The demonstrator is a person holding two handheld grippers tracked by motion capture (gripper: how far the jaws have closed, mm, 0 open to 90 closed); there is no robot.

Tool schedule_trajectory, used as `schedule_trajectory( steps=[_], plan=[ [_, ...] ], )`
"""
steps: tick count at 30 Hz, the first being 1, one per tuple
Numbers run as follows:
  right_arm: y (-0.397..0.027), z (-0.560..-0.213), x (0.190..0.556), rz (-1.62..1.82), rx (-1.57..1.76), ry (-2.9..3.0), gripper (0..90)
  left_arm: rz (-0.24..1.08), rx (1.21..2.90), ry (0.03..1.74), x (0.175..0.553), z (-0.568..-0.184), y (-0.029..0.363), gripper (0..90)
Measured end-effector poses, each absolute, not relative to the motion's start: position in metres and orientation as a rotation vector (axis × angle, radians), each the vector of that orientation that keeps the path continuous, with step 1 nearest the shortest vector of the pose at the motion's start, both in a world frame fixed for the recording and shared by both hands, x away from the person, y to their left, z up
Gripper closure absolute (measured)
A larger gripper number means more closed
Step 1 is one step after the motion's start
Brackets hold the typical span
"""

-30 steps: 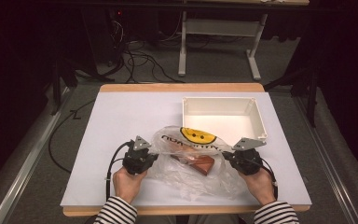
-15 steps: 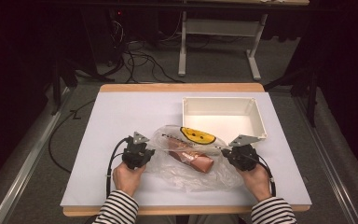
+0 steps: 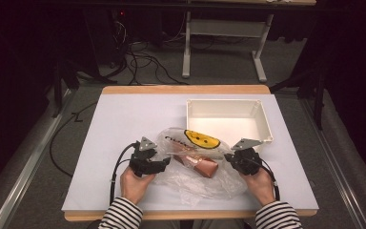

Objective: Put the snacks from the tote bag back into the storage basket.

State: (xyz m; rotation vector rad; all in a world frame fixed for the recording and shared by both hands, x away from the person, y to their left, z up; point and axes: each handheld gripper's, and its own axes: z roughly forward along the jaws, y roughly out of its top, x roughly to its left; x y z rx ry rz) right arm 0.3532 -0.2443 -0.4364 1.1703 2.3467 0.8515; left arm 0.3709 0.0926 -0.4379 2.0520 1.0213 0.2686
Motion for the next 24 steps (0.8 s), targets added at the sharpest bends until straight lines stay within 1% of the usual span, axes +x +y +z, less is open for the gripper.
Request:
schedule_trajectory(
  steps=[2, 4, 7, 9, 10, 11, 12, 14, 17, 18, 20, 24],
  plan=[
    [-0.244, -0.437, 0.353, 0.852, 1.171, 2.346, 90.0, 0.256, 2.064, 1.015, 0.370, -0.438, 0.090, 34.1],
    [-0.243, -0.437, 0.353, 0.848, 1.176, 2.348, 90.0, 0.271, 2.092, 1.018, 0.370, -0.441, 0.087, 32.4],
    [-0.242, -0.437, 0.353, 0.848, 1.171, 2.357, 90.0, 0.287, 2.116, 1.030, 0.374, -0.445, 0.083, 32.5],
    [-0.241, -0.438, 0.352, 0.851, 1.168, 2.358, 90.0, 0.305, 2.122, 1.039, 0.377, -0.448, 0.082, 35.0],
    [-0.241, -0.438, 0.352, 0.851, 1.168, 2.358, 90.0, 0.305, 2.122, 1.039, 0.377, -0.448, 0.082, 38.1],
    [-0.240, -0.438, 0.353, 0.847, 1.161, 2.363, 90.0, 0.331, 2.130, 1.045, 0.379, -0.449, 0.082, 38.1],
    [-0.239, -0.439, 0.353, 0.847, 1.162, 2.368, 90.0, 0.335, 2.142, 1.051, 0.381, -0.451, 0.082, 51.7],
    [-0.239, -0.440, 0.353, 0.838, 1.155, 2.378, 90.0, 0.319, 2.156, 1.051, 0.383, -0.452, 0.082, 62.3],
    [-0.239, -0.441, 0.353, 0.830, 1.155, 2.377, 90.0, 0.303, 2.171, 1.049, 0.383, -0.454, 0.082, 80.9],
    [-0.239, -0.441, 0.352, 0.829, 1.157, 2.376, 90.0, 0.298, 2.173, 1.045, 0.383, -0.453, 0.083, 85.3],
    [-0.240, -0.440, 0.352, 0.827, 1.157, 2.377, 90.0, 0.290, 2.176, 1.044, 0.383, -0.452, 0.084, 89.0],
    [-0.244, -0.441, 0.352, 0.812, 1.166, 2.370, 90.0, 0.286, 2.178, 1.054, 0.384, -0.452, 0.088, 90.0]
  ],
)
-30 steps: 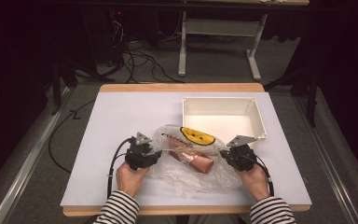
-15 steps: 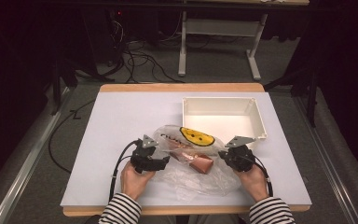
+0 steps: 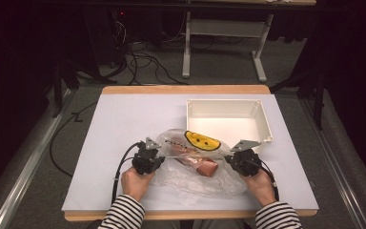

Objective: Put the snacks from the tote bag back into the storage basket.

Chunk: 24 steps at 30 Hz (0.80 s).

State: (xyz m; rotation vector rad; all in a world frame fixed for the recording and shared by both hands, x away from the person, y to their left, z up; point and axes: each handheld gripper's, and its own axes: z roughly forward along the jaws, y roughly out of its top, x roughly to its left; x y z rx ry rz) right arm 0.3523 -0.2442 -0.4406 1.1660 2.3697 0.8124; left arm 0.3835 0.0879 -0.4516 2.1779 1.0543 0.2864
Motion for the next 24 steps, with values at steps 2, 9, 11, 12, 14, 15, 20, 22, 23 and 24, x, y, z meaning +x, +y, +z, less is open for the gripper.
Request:
schedule_trajectory(
  steps=[2, 9, 11, 12, 14, 15, 20, 22, 23, 24],
  plan=[
    [-0.247, -0.441, 0.353, 0.804, 1.173, 2.359, 90.0, 0.288, 2.177, 1.059, 0.384, -0.451, 0.089, 90.0],
    [-0.263, -0.441, 0.353, 0.806, 1.227, 2.334, 90.0, 0.290, 2.139, 1.105, 0.384, -0.448, 0.102, 90.0],
    [-0.264, -0.441, 0.353, 0.799, 1.239, 2.330, 90.0, 0.292, 2.134, 1.106, 0.384, -0.448, 0.103, 90.0],
    [-0.267, -0.442, 0.354, 0.796, 1.249, 2.331, 90.0, 0.291, 2.127, 1.112, 0.385, -0.447, 0.105, 90.0],
    [-0.268, -0.443, 0.356, 0.791, 1.249, 2.329, 90.0, 0.288, 2.122, 1.117, 0.385, -0.448, 0.105, 90.0],
    [-0.268, -0.443, 0.356, 0.790, 1.253, 2.329, 90.0, 0.288, 2.122, 1.117, 0.385, -0.448, 0.105, 90.0],
    [-0.268, -0.442, 0.354, 0.808, 1.263, 2.332, 83.7, 0.270, 2.128, 1.080, 0.382, -0.449, 0.098, 90.0],
    [-0.267, -0.440, 0.352, 0.827, 1.249, 2.328, 79.9, 0.261, 2.121, 1.074, 0.381, -0.449, 0.097, 90.0],
    [-0.266, -0.438, 0.350, 0.843, 1.245, 2.322, 78.0, 0.247, 2.114, 1.067, 0.380, -0.448, 0.097, 90.0],
    [-0.266, -0.437, 0.349, 0.845, 1.249, 2.323, 76.9, 0.246, 2.112, 1.063, 0.380, -0.448, 0.096, 90.0]
  ],
)
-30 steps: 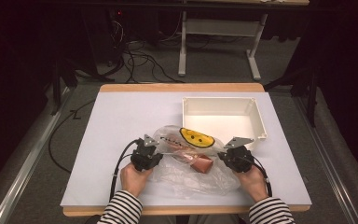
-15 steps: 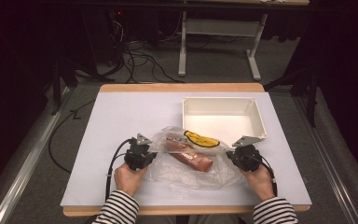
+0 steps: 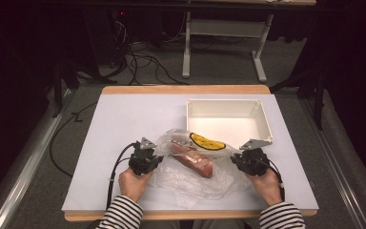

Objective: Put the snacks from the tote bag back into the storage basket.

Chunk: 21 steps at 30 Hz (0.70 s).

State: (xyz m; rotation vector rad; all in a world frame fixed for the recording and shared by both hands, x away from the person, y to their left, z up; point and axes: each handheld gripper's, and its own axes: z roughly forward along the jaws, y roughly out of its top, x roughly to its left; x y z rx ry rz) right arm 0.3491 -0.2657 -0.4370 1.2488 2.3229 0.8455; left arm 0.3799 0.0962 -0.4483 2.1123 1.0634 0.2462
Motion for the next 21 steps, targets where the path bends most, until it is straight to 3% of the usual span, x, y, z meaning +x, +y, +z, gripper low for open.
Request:
schedule_trajectory(
  steps=[14, 21],
  plan=[
    [-0.255, -0.408, 0.325, 0.980, 1.116, 2.312, 58.7, 0.219, 2.094, 1.033, 0.377, -0.445, 0.096, 90.0],
    [-0.238, -0.397, 0.316, 1.020, 1.028, 2.340, 69.3, 0.219, 2.102, 1.029, 0.376, -0.445, 0.095, 90.0]
  ],
)
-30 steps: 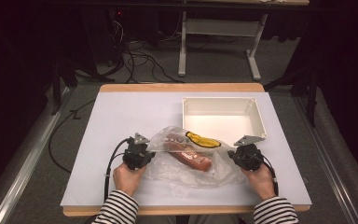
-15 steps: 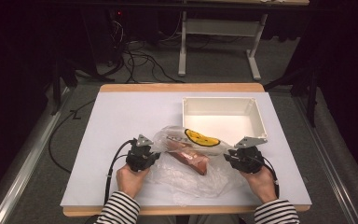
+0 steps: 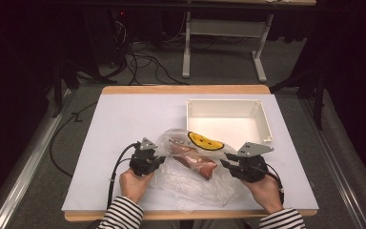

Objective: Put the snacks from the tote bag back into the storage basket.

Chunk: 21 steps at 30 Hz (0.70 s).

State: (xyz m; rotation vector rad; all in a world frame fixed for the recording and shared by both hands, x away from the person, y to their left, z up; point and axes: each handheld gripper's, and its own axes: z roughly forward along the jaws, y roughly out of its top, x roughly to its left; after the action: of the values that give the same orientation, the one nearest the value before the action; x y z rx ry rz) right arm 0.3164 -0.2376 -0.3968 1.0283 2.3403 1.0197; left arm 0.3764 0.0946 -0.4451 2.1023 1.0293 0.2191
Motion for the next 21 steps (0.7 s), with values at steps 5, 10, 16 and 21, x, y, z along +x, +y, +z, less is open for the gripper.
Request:
schedule_trajectory(
  steps=[5, 10, 16, 21],
  plan=[
    [-0.224, -0.397, 0.318, 1.016, 1.003, 2.367, 77.7, 0.220, 2.111, 1.028, 0.377, -0.445, 0.095, 90.0],
    [-0.205, -0.396, 0.317, 1.019, 0.954, 2.395, 78.3, 0.219, 2.112, 1.028, 0.377, -0.446, 0.094, 90.0],
    [-0.181, -0.398, 0.312, 1.021, 0.866, 2.479, 76.3, 0.217, 2.114, 1.027, 0.377, -0.446, 0.094, 90.0],
    [-0.168, -0.412, 0.308, 0.917, 0.797, 2.580, 76.8, 0.217, 2.112, 1.029, 0.377, -0.446, 0.095, 90.0]
  ],
)
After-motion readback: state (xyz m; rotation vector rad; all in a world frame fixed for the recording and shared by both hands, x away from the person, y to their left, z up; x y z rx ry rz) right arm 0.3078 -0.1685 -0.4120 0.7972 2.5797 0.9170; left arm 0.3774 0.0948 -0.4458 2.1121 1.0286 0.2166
